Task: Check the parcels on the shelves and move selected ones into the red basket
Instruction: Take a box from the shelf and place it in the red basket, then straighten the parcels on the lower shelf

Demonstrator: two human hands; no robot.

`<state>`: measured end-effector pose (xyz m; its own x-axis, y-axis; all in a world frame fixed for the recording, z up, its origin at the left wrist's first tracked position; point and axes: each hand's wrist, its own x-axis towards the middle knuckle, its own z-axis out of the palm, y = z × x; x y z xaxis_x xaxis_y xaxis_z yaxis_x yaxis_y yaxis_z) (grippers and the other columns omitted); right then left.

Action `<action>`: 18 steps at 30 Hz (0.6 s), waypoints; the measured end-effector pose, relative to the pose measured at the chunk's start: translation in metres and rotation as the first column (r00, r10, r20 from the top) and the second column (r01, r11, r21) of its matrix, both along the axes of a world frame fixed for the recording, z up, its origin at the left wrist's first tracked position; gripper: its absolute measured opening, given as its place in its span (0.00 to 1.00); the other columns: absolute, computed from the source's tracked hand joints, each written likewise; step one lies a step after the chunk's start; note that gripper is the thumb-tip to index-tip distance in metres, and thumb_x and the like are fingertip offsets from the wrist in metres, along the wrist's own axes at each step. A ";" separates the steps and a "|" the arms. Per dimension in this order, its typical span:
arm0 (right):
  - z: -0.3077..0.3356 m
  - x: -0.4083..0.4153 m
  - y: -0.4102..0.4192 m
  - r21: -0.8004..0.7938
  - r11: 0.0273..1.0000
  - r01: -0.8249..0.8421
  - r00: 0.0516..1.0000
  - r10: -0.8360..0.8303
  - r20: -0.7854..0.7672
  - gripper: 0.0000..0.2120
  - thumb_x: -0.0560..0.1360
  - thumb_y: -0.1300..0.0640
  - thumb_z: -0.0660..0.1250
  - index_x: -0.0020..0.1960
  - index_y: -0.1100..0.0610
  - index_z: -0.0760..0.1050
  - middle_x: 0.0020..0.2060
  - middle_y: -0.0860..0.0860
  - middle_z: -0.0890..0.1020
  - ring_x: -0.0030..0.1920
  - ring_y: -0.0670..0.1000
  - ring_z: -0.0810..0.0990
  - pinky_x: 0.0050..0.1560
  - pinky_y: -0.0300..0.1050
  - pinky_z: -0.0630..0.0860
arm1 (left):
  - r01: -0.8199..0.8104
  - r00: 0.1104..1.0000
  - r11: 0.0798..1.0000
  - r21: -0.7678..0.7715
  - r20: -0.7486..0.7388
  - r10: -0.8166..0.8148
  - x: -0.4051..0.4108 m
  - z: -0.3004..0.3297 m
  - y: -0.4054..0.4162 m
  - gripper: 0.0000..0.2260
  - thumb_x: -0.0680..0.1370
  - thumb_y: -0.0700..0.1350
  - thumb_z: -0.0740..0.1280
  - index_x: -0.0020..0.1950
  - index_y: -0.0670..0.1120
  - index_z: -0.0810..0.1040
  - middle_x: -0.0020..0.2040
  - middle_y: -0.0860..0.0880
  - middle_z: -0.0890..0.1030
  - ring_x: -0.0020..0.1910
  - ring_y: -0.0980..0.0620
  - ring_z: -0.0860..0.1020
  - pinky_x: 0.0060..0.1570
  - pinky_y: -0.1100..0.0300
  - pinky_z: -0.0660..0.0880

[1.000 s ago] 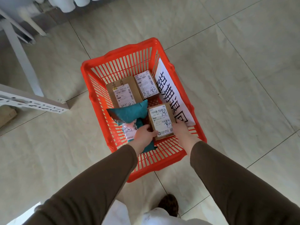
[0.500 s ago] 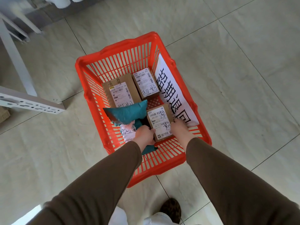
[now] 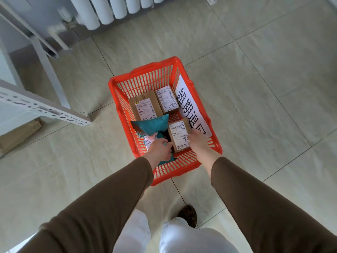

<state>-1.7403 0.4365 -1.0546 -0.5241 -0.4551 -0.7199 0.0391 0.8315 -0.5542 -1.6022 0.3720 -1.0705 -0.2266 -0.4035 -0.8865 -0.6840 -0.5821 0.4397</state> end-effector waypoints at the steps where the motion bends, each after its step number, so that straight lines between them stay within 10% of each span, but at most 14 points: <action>1: 0.023 0.005 -0.003 -0.010 1.000 -0.007 1.000 0.006 -0.017 0.17 0.84 0.60 0.57 0.69 0.57 0.76 0.60 0.53 0.83 0.58 0.55 0.82 0.42 0.43 0.76 | -0.006 0.999 1.000 0.006 -0.031 0.006 0.005 0.023 -0.002 0.15 0.86 0.44 0.64 0.72 0.42 0.74 0.55 0.42 0.81 0.49 0.45 0.82 0.45 0.55 0.82; 5: 0.131 0.031 -0.017 -0.022 1.000 -0.005 1.000 0.005 -0.007 0.19 0.84 0.57 0.60 0.75 0.54 0.71 0.64 0.49 0.80 0.64 0.56 0.81 0.65 0.57 0.78 | -0.060 0.991 0.998 -0.019 -0.122 0.057 0.034 0.133 -0.018 0.17 0.85 0.40 0.66 0.74 0.40 0.74 0.51 0.44 0.81 0.46 0.47 0.81 0.43 0.61 0.78; 12: 0.352 0.100 -0.049 -0.208 0.973 -0.101 0.991 0.118 0.068 0.20 0.83 0.55 0.65 0.74 0.54 0.70 0.63 0.45 0.77 0.61 0.50 0.77 0.48 0.40 0.76 | -0.231 0.957 0.968 -0.096 -0.205 0.208 0.123 0.352 -0.050 0.12 0.84 0.46 0.68 0.67 0.44 0.77 0.57 0.45 0.84 0.51 0.47 0.83 0.47 0.60 0.79; 16: 0.466 0.149 -0.075 -0.314 0.913 -0.261 0.956 0.290 0.046 0.19 0.81 0.53 0.67 0.71 0.54 0.73 0.63 0.50 0.81 0.64 0.52 0.79 0.66 0.50 0.76 | -0.383 0.903 0.905 -0.184 -0.280 0.325 0.190 0.465 -0.057 0.12 0.84 0.42 0.68 0.67 0.45 0.79 0.55 0.46 0.85 0.51 0.47 0.84 0.52 0.57 0.78; 18: 0.516 0.178 -0.090 -0.381 0.862 -0.336 0.930 0.366 0.009 0.18 0.80 0.54 0.68 0.70 0.55 0.75 0.60 0.49 0.81 0.58 0.49 0.79 0.56 0.32 0.75 | -0.457 0.870 0.859 -0.229 -0.317 0.378 0.226 0.515 -0.060 0.11 0.84 0.41 0.68 0.67 0.45 0.79 0.57 0.45 0.85 0.48 0.50 0.84 0.53 0.58 0.79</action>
<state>-1.5620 0.3463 -0.5388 -0.2289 -0.8371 -0.4969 -0.1613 0.5360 -0.8286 -1.3762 0.3122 -0.5557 -0.1771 -0.7373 -0.6519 -0.2473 -0.6078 0.7546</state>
